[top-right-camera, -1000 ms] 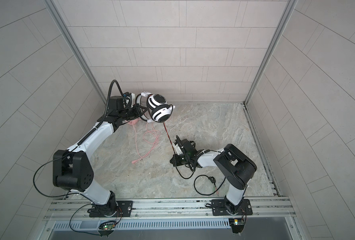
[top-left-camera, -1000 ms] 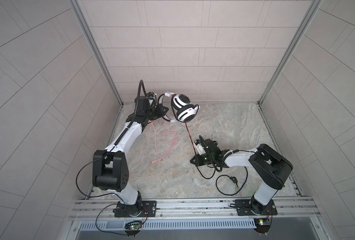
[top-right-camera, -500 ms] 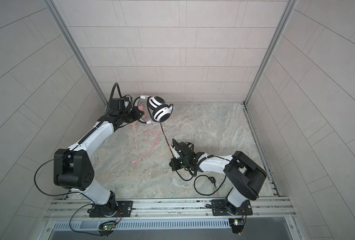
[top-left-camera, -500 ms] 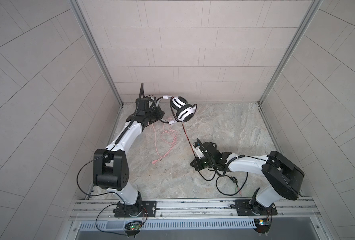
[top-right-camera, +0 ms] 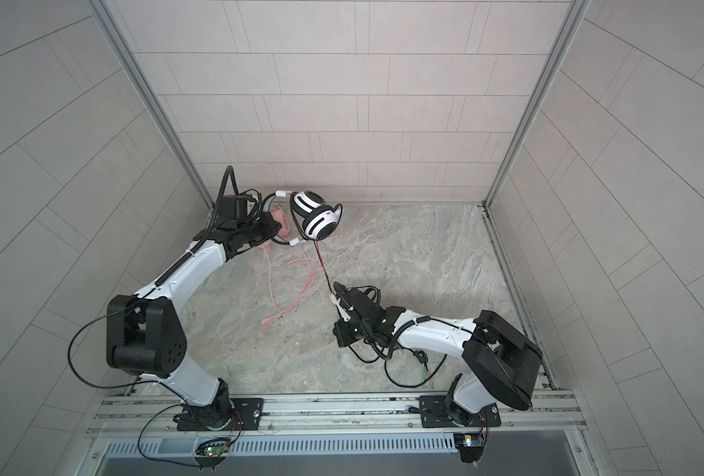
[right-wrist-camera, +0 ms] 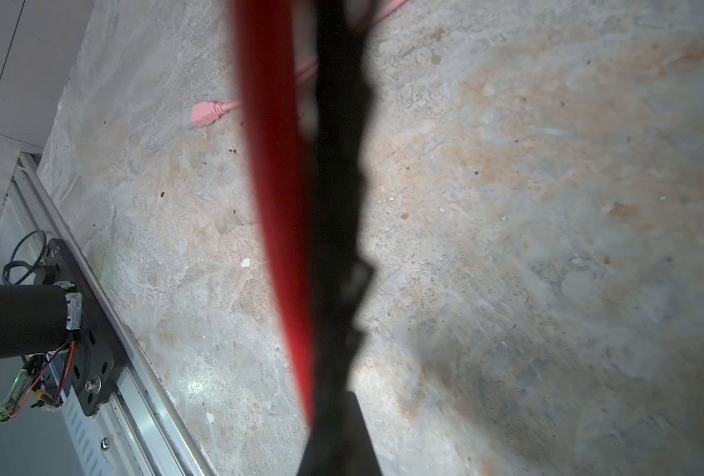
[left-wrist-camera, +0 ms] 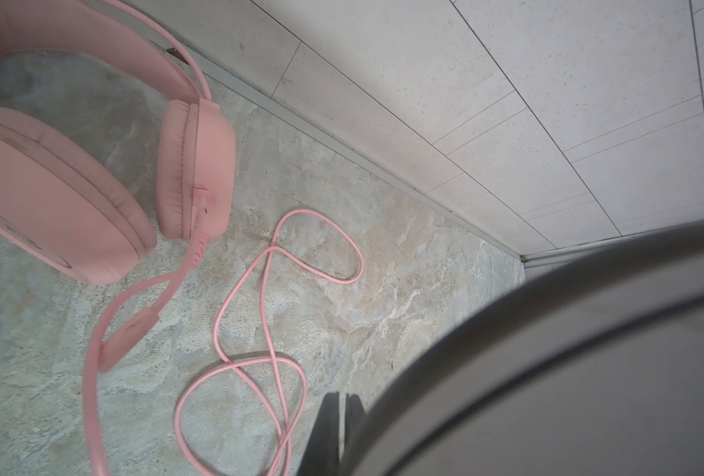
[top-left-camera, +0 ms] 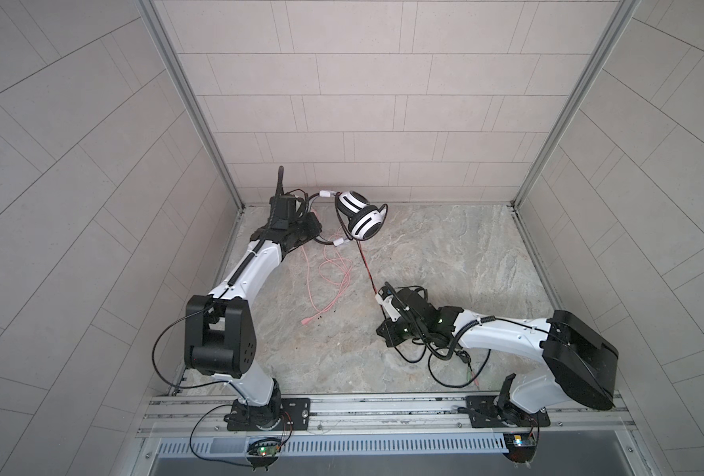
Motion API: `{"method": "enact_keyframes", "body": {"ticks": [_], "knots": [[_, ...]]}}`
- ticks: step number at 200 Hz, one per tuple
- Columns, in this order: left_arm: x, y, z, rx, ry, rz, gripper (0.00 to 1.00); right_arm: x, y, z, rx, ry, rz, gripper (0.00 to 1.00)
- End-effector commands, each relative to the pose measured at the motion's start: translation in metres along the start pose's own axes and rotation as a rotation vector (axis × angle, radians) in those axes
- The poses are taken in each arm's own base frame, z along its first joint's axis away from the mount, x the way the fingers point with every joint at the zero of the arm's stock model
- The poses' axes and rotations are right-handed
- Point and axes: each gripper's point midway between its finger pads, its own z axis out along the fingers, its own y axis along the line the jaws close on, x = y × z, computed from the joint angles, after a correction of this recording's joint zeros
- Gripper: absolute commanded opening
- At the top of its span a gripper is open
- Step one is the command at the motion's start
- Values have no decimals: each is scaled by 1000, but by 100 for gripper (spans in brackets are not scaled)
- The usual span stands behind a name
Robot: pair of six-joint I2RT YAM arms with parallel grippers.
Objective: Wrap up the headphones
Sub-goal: 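Close the right gripper on the black cable hanging below the headset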
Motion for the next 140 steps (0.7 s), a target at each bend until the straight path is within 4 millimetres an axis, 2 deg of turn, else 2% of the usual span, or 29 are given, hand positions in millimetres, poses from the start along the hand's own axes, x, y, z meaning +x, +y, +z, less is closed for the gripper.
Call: {"method": "enact_keyframes", "body": {"ticks": [1,45,140], "knots": [[-24,-16,-11,47,-77,-17,0,-2,14,-10,13,-4,-34,0],[-25,-12,-10,34,-79,-21,0,1,35,-17,5,-9,-80,0],[-23,-1,-6,-1,-71,-35,0,7,54,-32,-12,-21,-101,0]]}}
